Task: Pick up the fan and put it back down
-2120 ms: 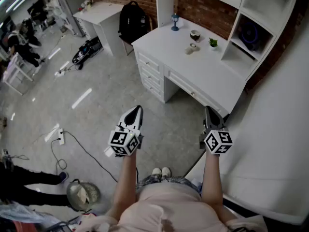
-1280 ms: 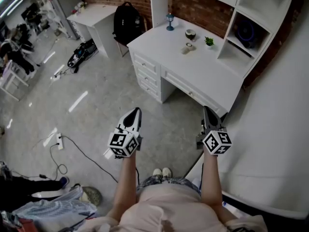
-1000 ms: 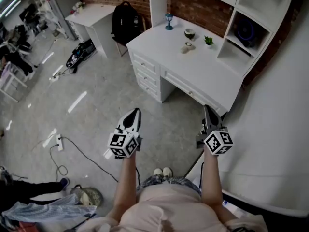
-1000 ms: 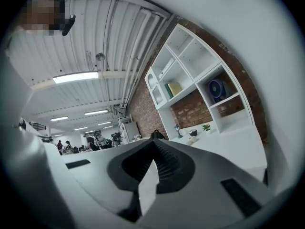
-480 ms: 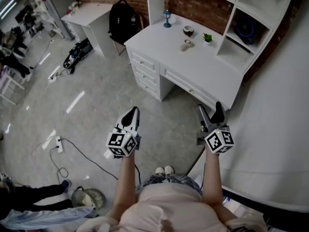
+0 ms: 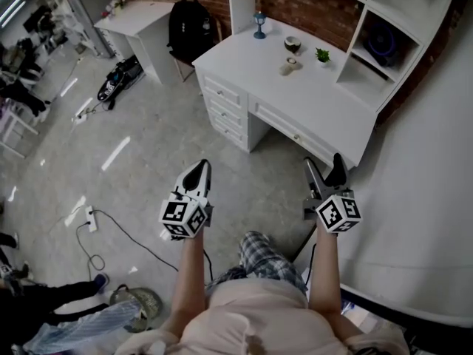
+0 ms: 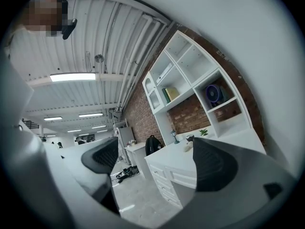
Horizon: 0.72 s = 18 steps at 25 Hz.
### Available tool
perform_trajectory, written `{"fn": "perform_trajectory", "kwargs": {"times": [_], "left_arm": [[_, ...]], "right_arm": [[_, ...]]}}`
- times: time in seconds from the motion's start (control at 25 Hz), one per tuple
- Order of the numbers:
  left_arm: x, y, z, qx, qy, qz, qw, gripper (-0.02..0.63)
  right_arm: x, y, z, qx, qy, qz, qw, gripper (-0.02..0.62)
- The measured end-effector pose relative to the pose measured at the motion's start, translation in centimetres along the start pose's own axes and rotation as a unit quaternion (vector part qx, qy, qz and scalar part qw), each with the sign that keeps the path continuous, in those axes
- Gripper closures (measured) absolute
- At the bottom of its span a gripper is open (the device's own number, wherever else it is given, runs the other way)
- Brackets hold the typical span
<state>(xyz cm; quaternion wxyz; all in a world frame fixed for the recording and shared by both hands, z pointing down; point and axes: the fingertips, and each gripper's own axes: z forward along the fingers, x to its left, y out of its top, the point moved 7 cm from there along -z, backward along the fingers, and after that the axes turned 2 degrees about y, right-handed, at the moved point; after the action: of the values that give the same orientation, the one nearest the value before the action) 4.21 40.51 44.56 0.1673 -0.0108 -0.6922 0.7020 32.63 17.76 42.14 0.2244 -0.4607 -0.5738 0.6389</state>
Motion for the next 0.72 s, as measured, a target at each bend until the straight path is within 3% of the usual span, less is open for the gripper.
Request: {"fn": "perform_trajectory", "kwargs": {"times": [0.4, 0.72], "left_arm": [[2.9, -0.4, 6.5, 0.007, -0.014, 0.000, 0.9999, 0.578], [8.2, 1.0, 20.1, 0.003, -0.035, 0.019, 0.9992, 0.578]], "right_arm": [[-2.2, -1.1, 5.6, 0.003, -0.011, -0.004, 1.000, 0.115], [-8.3, -1.6, 18.3, -0.011, -0.036, -0.001, 0.999, 0.115]]}}
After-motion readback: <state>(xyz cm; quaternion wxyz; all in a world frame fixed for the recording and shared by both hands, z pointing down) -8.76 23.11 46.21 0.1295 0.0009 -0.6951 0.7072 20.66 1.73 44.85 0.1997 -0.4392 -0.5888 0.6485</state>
